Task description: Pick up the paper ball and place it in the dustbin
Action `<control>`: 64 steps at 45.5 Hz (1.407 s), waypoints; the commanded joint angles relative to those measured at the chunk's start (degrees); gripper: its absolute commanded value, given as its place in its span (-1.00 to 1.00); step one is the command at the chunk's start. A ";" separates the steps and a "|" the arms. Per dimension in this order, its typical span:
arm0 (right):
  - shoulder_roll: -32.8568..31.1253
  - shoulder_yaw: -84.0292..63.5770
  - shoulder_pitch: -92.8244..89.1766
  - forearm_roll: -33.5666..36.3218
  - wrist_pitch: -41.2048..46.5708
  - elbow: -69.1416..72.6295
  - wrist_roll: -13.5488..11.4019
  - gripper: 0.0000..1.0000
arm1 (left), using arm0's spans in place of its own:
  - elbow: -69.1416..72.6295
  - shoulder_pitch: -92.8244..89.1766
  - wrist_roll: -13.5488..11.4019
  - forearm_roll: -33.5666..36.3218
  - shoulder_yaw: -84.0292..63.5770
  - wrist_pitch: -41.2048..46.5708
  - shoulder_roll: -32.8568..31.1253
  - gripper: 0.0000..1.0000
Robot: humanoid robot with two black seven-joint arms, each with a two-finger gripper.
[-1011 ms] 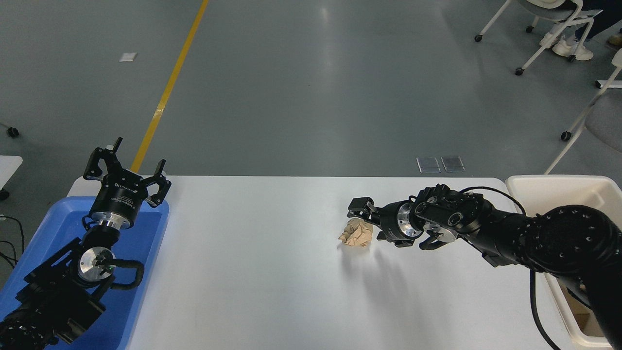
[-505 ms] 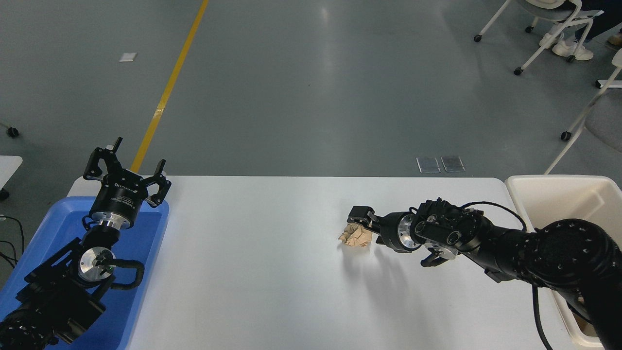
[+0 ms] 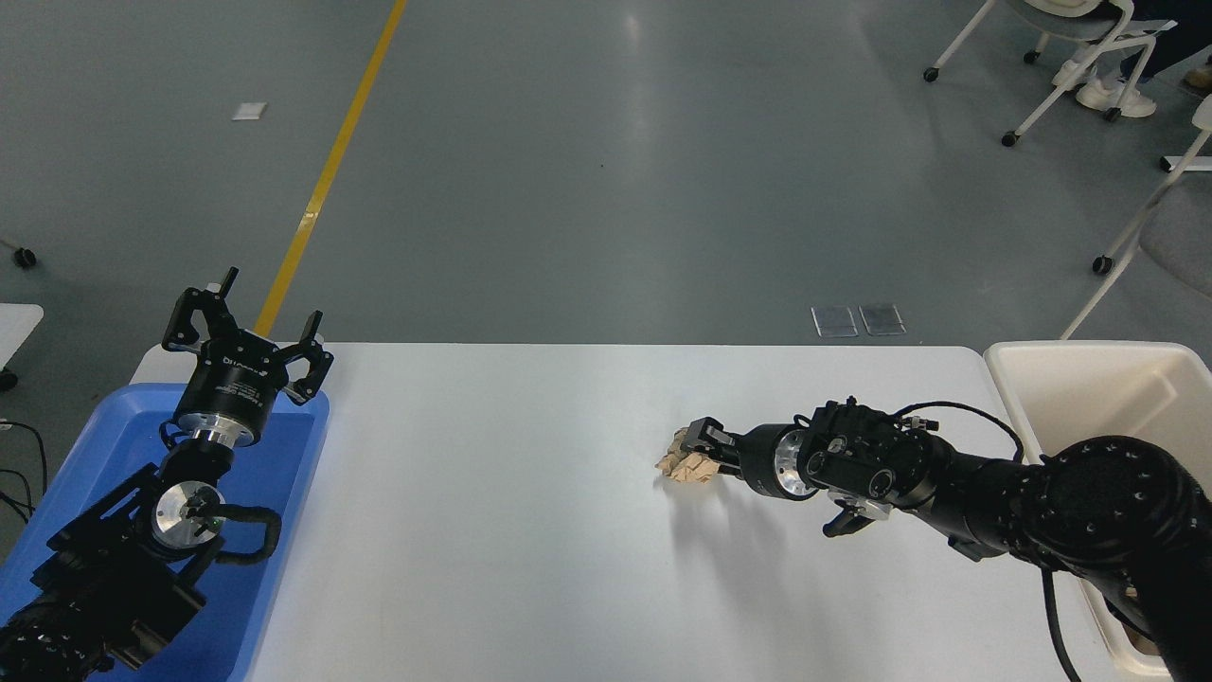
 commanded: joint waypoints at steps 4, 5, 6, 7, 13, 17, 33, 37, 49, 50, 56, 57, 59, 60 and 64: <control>0.00 -0.97 2.78 -1.61 0.20 0.27 1.77 -1.00 | -0.06 0.00 0.00 -0.03 0.00 0.00 0.00 0.98; 0.00 -1.32 3.57 -1.61 0.38 0.45 1.77 -1.00 | 0.03 0.00 0.00 0.06 0.00 -0.08 0.00 0.98; 0.00 -1.50 4.18 -1.52 0.64 0.54 1.77 -1.00 | -0.06 0.00 0.00 0.06 0.00 0.00 0.00 0.98; 0.00 -1.94 4.80 -1.52 0.73 0.71 1.77 -1.00 | 0.03 0.00 0.00 0.06 0.00 0.00 0.00 0.98; 0.00 -4.84 10.77 -1.52 1.25 5.10 1.68 -1.00 | 0.03 0.00 0.00 -0.03 0.00 -0.08 0.00 0.98; 0.00 -5.19 15.78 -1.52 2.48 9.41 1.68 -1.00 | -0.06 0.00 0.00 0.06 0.00 0.00 0.00 0.98; -13.97 -5.54 31.69 -1.44 12.15 18.20 1.24 -1.00 | -0.06 0.00 0.00 0.06 0.00 -0.08 0.00 0.98; -16.43 -6.42 35.38 -1.52 14.61 18.29 1.24 -1.00 | -0.06 0.00 0.00 0.06 0.00 -0.08 0.00 0.98; -19.86 -12.57 45.32 -1.52 19.97 18.73 1.24 -1.00 | 0.03 0.00 0.00 0.06 0.00 -0.08 0.00 0.98; -20.04 -12.92 46.02 -1.52 20.41 18.82 1.24 -1.00 | 0.03 0.00 0.00 -0.03 0.00 0.00 0.00 0.98; -20.30 -15.30 50.06 -1.44 22.35 19.26 1.24 -1.00 | -0.06 0.00 0.00 -0.03 0.00 -0.08 0.00 0.98; -20.30 -15.56 50.76 -1.44 22.44 19.35 1.24 -1.00 | 0.03 0.00 0.00 -0.03 0.00 0.00 0.00 0.98; -20.30 -15.74 51.56 -1.44 22.79 19.52 1.24 -1.00 | -0.06 0.00 0.00 -0.03 0.00 0.00 0.00 0.98; -20.30 -15.74 51.91 -1.44 22.96 19.61 1.24 -1.00 | 0.03 0.00 0.00 -0.03 0.00 0.00 0.00 0.98; -20.39 -15.74 52.35 -1.52 23.58 19.61 1.15 -1.00 | 0.03 0.00 0.00 -0.03 0.09 -0.08 0.00 0.98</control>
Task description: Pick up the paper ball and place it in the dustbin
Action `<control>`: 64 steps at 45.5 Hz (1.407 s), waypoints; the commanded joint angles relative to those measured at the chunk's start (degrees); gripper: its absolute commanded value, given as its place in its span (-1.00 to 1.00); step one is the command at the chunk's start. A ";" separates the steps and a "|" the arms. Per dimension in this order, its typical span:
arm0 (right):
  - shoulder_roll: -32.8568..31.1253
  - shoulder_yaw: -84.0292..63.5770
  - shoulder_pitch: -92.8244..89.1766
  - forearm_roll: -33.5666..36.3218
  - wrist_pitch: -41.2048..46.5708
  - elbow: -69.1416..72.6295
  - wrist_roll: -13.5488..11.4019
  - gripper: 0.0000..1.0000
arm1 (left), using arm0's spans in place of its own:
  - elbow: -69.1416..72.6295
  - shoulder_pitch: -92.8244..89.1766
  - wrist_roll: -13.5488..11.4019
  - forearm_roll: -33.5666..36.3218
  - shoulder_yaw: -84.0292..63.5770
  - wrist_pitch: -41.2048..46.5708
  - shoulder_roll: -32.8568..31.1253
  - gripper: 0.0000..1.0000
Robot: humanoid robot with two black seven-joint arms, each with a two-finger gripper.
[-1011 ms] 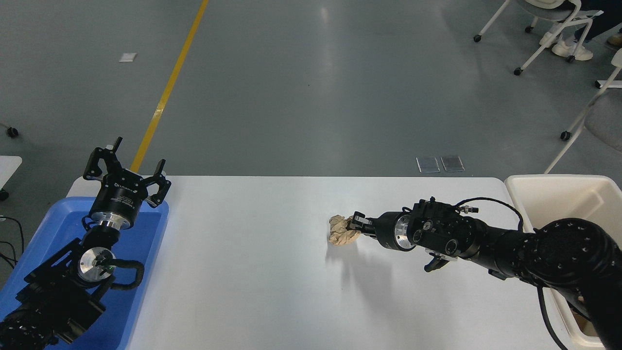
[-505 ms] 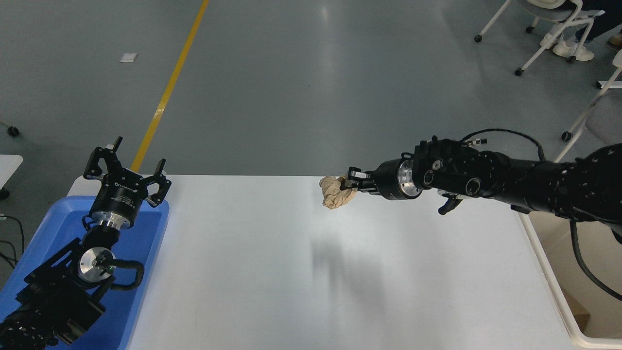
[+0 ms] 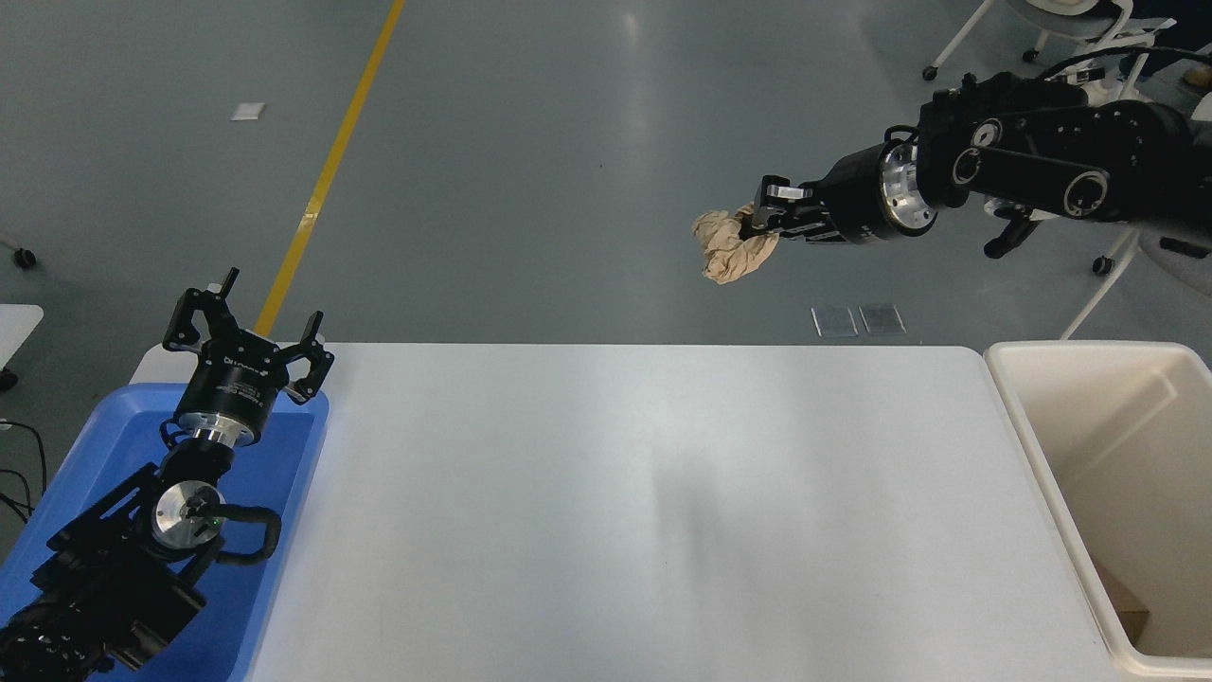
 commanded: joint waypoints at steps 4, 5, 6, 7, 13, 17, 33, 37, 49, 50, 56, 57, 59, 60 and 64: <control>-0.88 -2.20 4.49 -0.39 2.48 0.23 -0.18 -1.00 | 0.03 0.00 0.00 -0.02 0.00 0.05 0.00 0.98; -0.88 -2.20 3.96 -0.74 2.21 -0.20 -0.27 -1.00 | 0.03 0.00 0.00 0.07 0.00 0.05 0.00 0.98; -0.80 -2.29 3.61 -1.17 1.95 -0.64 -0.36 -1.00 | 0.03 0.00 0.00 -0.01 0.00 -0.04 0.00 0.98; -0.79 -2.38 3.17 -1.44 1.77 -1.34 -0.44 -1.00 | -0.06 -0.08 0.00 -0.02 0.00 0.05 0.00 0.98; -0.44 -4.49 -3.24 -1.79 0.45 -10.47 -1.06 -1.00 | -0.06 0.00 0.00 0.07 0.00 -0.04 0.00 0.98; -0.44 -5.54 -8.51 -1.62 0.36 -18.12 -1.15 -1.00 | 0.03 0.00 0.00 -0.02 0.00 -0.04 0.00 0.98; -0.97 -5.63 -27.23 -0.65 -2.79 -43.44 -2.11 -1.00 | 0.03 0.00 0.00 -0.01 0.00 -0.04 0.00 0.98; -1.14 -5.28 -31.28 -0.39 -5.34 -47.75 -3.26 -1.00 | 0.03 0.00 0.00 -0.01 0.00 -0.04 0.00 0.98; -3.78 -5.28 -43.76 7.52 -13.78 -54.78 -8.88 -1.00 | 0.03 0.00 0.00 -0.02 0.00 -0.04 0.00 0.98; -3.96 -5.28 -44.99 8.22 -14.57 -55.31 -9.32 -1.00 | 0.03 0.00 0.00 0.07 0.00 -0.04 0.00 0.98; -5.10 -4.58 -51.14 12.61 -18.00 -57.42 -11.52 -1.00 | 0.03 0.00 0.00 -0.01 0.00 -0.04 0.00 0.98; -5.10 -4.06 -52.11 13.58 -18.61 -57.60 -11.95 -1.00 | 0.03 0.00 0.00 0.07 0.00 -0.04 0.00 0.98; -5.10 -2.91 -54.13 14.90 -20.11 -57.86 -12.92 -1.00 | -0.06 0.00 0.00 -0.02 0.00 -0.04 0.00 0.98; -5.10 -2.39 -55.18 15.34 -20.90 -58.04 -13.45 -1.00 | -0.06 0.00 0.00 -0.02 0.00 -0.04 0.00 0.98; -4.93 0.69 -58.97 15.87 -24.24 -58.39 -14.77 -1.00 | -0.06 0.00 0.00 -0.01 0.00 -0.04 0.00 0.98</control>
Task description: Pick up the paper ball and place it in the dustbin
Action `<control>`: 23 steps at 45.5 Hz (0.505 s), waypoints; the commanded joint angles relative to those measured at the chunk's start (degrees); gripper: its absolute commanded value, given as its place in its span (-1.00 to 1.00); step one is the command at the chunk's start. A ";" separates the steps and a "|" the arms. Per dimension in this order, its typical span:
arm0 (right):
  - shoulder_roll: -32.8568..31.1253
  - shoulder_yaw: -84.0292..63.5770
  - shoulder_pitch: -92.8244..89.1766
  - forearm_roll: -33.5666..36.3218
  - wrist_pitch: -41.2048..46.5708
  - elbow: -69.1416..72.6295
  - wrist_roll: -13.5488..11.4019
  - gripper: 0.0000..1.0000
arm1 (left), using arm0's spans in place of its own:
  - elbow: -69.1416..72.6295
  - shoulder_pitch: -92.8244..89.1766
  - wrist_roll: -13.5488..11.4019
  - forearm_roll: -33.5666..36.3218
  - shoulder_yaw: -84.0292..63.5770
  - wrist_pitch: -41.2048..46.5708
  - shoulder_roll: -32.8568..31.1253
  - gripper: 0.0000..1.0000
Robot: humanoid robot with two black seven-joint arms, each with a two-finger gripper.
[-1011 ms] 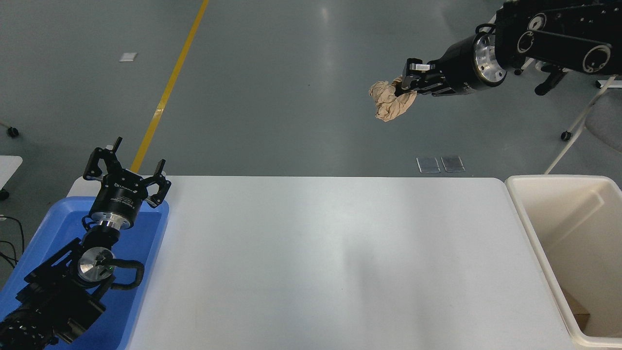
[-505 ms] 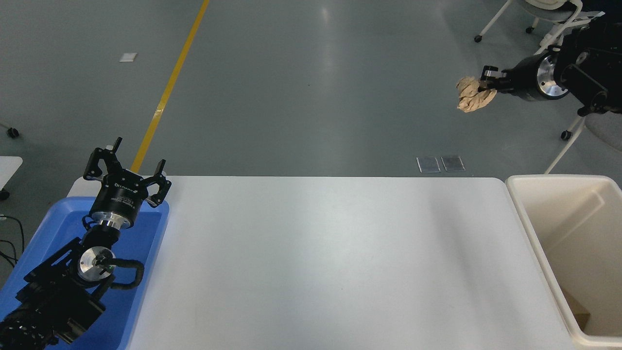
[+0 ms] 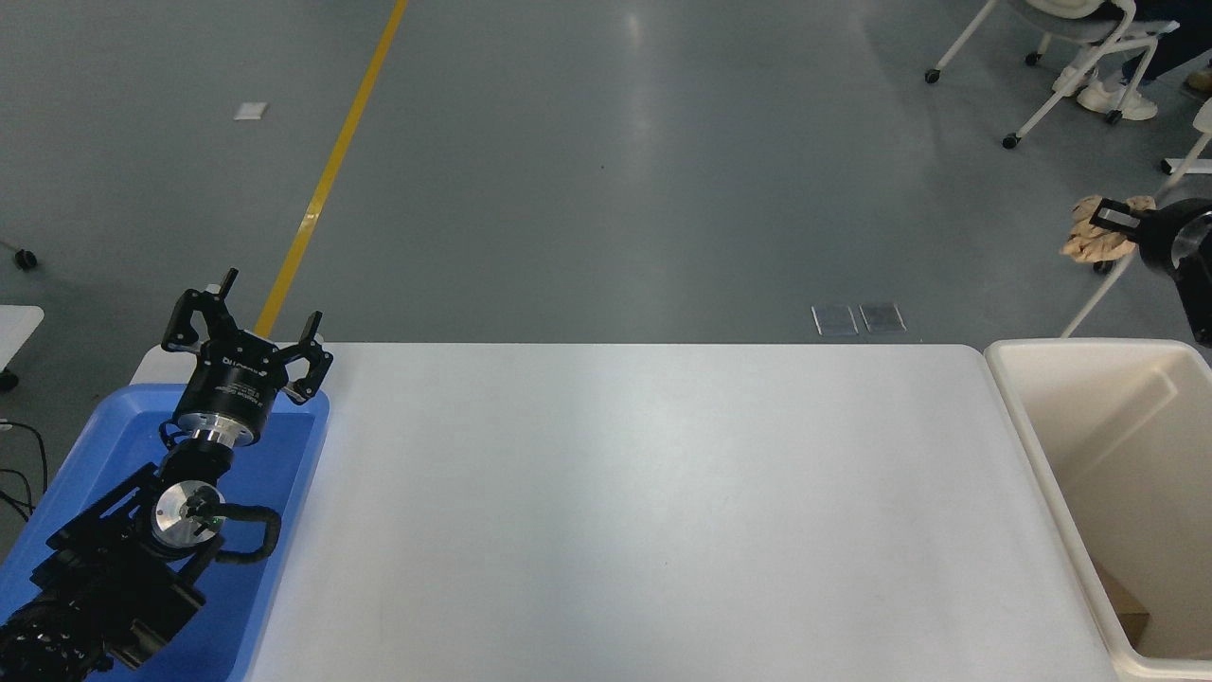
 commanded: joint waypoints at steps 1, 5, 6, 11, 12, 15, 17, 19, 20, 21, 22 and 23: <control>-0.67 5.54 -11.55 5.11 -8.12 -3.22 -4.25 -1.00 | 0.06 0.00 0.00 -0.04 0.00 0.00 0.00 0.98; -0.40 10.37 -15.07 5.11 -9.70 -3.13 -4.25 -1.00 | -0.03 0.00 0.00 -0.04 0.00 0.00 0.00 0.98; -0.40 11.69 -16.12 5.11 -9.97 -3.13 -4.33 -1.00 | 0.06 0.00 0.00 -0.04 0.00 0.00 0.00 0.98; 0.12 18.02 -20.08 5.20 -12.17 -3.13 -4.33 -1.00 | 0.06 0.00 0.00 0.05 0.00 0.00 0.00 0.98; 0.47 19.07 -20.61 5.20 -12.52 -3.13 -4.33 -1.00 | -0.03 0.00 0.00 -0.04 0.00 0.00 0.00 0.98; 1.70 21.28 -22.71 5.20 -13.83 -3.13 -4.33 -1.00 | -0.03 0.00 0.00 0.05 0.00 0.00 0.00 0.98; 2.49 22.25 -24.03 5.29 -14.71 -3.13 -4.33 -1.00 | -0.03 0.00 0.00 -0.04 0.00 0.00 0.00 0.98; 3.28 23.04 -25.00 5.29 -15.51 -3.04 -4.33 -1.00 | -0.03 0.00 0.00 0.05 0.00 0.00 0.00 0.98; 3.72 23.39 -25.27 5.29 -15.86 -3.04 -4.33 -1.00 | 0.06 0.00 0.00 0.05 0.00 0.00 0.00 0.98; 4.16 23.57 -25.62 5.29 -16.21 -3.04 -4.33 -1.00 | 0.06 0.00 0.00 0.05 0.00 0.00 0.00 0.98; 4.51 23.83 -25.88 5.29 -16.56 -3.04 -4.33 -1.00 | -0.03 0.00 0.00 -0.04 0.00 0.00 0.00 0.98; 4.87 24.01 -26.23 5.29 -16.74 -3.04 -4.33 -1.00 | -0.03 0.00 0.00 0.05 0.00 0.00 0.00 0.98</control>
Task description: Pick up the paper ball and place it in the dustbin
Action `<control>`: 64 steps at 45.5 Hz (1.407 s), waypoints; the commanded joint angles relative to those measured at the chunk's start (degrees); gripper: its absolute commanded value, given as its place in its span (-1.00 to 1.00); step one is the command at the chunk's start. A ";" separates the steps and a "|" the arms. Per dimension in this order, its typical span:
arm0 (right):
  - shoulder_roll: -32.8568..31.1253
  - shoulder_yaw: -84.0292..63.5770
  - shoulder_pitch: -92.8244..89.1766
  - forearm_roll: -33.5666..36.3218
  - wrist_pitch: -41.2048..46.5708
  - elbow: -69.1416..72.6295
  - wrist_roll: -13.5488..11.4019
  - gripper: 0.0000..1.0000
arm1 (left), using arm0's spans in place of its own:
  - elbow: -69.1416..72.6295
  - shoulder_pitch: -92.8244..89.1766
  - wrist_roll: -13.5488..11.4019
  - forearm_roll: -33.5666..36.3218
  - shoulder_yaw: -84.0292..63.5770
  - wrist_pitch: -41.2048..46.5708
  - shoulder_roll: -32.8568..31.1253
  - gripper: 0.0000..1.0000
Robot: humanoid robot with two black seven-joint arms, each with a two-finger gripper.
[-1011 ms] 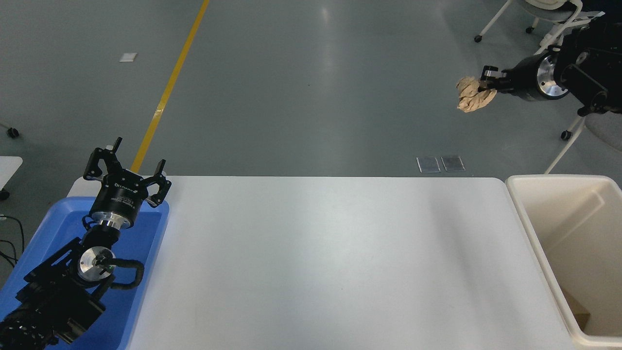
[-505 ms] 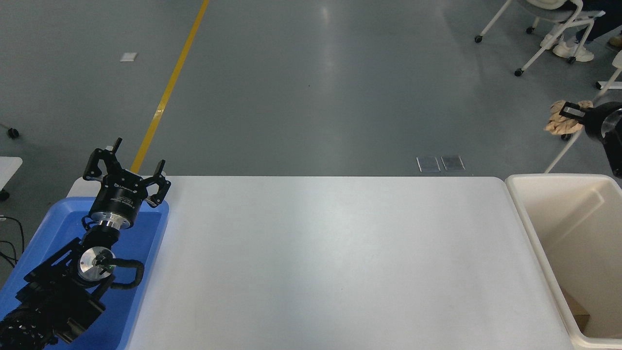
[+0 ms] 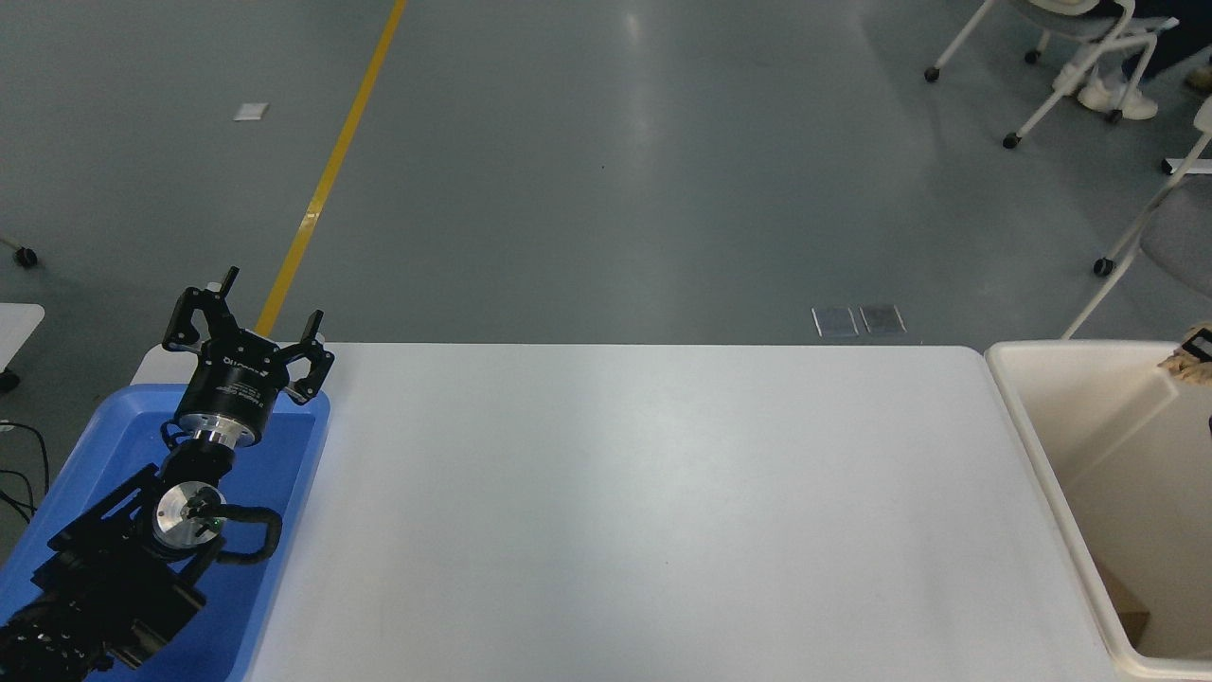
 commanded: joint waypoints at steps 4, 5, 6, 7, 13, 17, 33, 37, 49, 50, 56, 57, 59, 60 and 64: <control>4.45 6.69 -7.18 0.53 -5.24 -0.30 -0.40 -1.00 | -0.05 0.00 0.00 0.07 0.00 0.00 0.00 0.98; 4.72 6.78 -7.18 0.44 -5.32 -0.30 -0.40 -1.00 | -0.05 0.00 0.00 -0.02 0.00 0.00 0.00 0.98; 4.89 6.95 -7.18 0.44 -5.41 -0.30 -0.40 -1.00 | 0.04 0.00 0.00 0.07 0.00 0.00 0.00 0.98; 4.98 7.13 -7.18 0.44 -5.41 -0.30 -0.40 -1.00 | -0.05 0.00 0.00 0.07 0.00 0.00 0.00 0.98; 5.33 7.04 -7.18 0.44 -5.41 -0.30 -0.40 -0.70 | 0.04 0.00 0.00 0.07 0.00 0.00 0.00 0.98; 5.33 6.52 -7.09 0.53 -5.41 -0.13 -0.31 0.17 | 0.04 0.00 0.00 0.07 0.00 0.00 0.00 0.98; 4.81 6.08 -5.95 0.53 -5.15 0.75 -0.22 1.00 | -0.05 0.00 0.00 -0.02 0.00 0.00 0.00 0.98; 4.19 5.29 -2.97 0.53 -5.06 1.98 -0.22 1.00 | 0.04 0.00 0.00 -0.02 0.00 0.00 0.00 0.98; -1.43 -9.02 14.78 0.44 -4.80 15.59 -0.22 1.00 | 0.04 0.00 0.00 -0.02 0.00 -0.09 0.00 0.98; -1.43 -10.96 16.36 0.35 -4.80 16.82 -0.22 1.00 | -0.05 0.00 0.00 -0.02 0.00 -0.09 0.00 0.98; -1.70 -22.03 26.91 0.35 -4.45 27.54 -0.22 1.00 | -0.05 0.00 0.00 -0.02 0.00 -0.17 0.00 0.98; -1.96 -23.53 29.01 0.44 -4.45 30.08 -0.22 1.00 | -0.05 0.00 0.00 0.07 0.00 -0.17 0.00 0.98; -2.66 -25.91 33.32 0.44 -4.45 35.36 -0.22 1.00 | -0.05 0.00 0.00 0.07 0.00 -0.17 0.00 0.98; -3.19 -26.79 35.52 0.35 -4.45 38.08 -0.22 1.00 | 0.04 0.00 0.00 -0.02 0.00 -0.17 0.00 0.98; -3.72 -28.73 43.61 0.27 -4.10 48.10 -0.31 1.00 | 0.04 0.00 0.00 -0.02 0.00 -0.17 0.00 0.98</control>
